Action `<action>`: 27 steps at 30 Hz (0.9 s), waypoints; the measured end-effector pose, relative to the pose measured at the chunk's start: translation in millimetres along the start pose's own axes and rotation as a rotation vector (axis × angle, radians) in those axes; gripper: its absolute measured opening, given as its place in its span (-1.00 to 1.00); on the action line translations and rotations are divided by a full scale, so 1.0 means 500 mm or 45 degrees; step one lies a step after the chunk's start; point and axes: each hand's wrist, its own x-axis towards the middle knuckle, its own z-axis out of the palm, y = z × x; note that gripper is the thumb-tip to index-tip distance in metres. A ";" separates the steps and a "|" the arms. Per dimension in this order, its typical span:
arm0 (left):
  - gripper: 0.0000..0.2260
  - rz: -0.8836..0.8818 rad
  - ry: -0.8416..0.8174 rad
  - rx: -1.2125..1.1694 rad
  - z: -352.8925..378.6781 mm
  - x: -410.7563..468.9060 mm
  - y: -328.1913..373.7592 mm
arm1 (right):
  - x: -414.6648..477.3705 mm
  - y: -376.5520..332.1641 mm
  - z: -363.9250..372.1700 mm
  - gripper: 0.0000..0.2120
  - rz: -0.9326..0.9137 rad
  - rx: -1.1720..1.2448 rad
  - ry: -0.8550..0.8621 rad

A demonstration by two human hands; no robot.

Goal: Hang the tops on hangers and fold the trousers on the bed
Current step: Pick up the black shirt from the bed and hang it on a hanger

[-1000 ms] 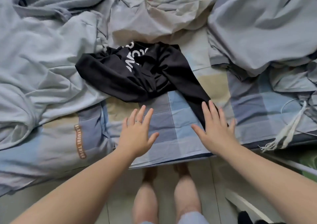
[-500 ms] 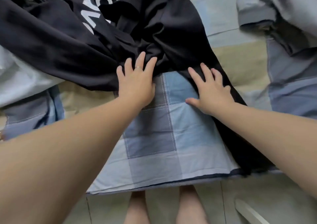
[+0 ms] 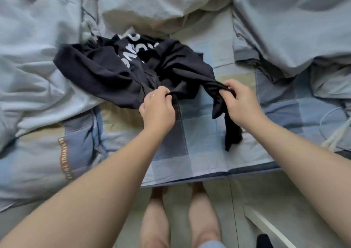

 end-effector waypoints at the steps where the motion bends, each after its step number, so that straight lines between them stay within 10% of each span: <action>1: -0.84 0.010 0.044 -0.053 -0.045 -0.030 0.020 | -0.025 -0.040 -0.040 -0.89 -0.024 0.042 0.037; 7: -0.85 0.122 0.208 -0.595 -0.333 -0.210 0.148 | -0.195 -0.237 -0.250 -0.90 -0.072 0.120 0.256; 18: -0.86 0.383 0.036 -1.004 -0.575 -0.385 0.372 | -0.477 -0.421 -0.255 -0.16 -0.152 0.313 -0.237; 23: -0.86 0.383 0.014 -1.076 -0.602 -0.385 0.398 | -0.459 -0.406 -0.242 -0.87 -0.080 0.164 0.067; 27: -0.86 0.386 0.132 -1.023 -0.642 -0.349 0.387 | -0.443 -0.423 -0.320 -0.74 -0.157 0.193 0.172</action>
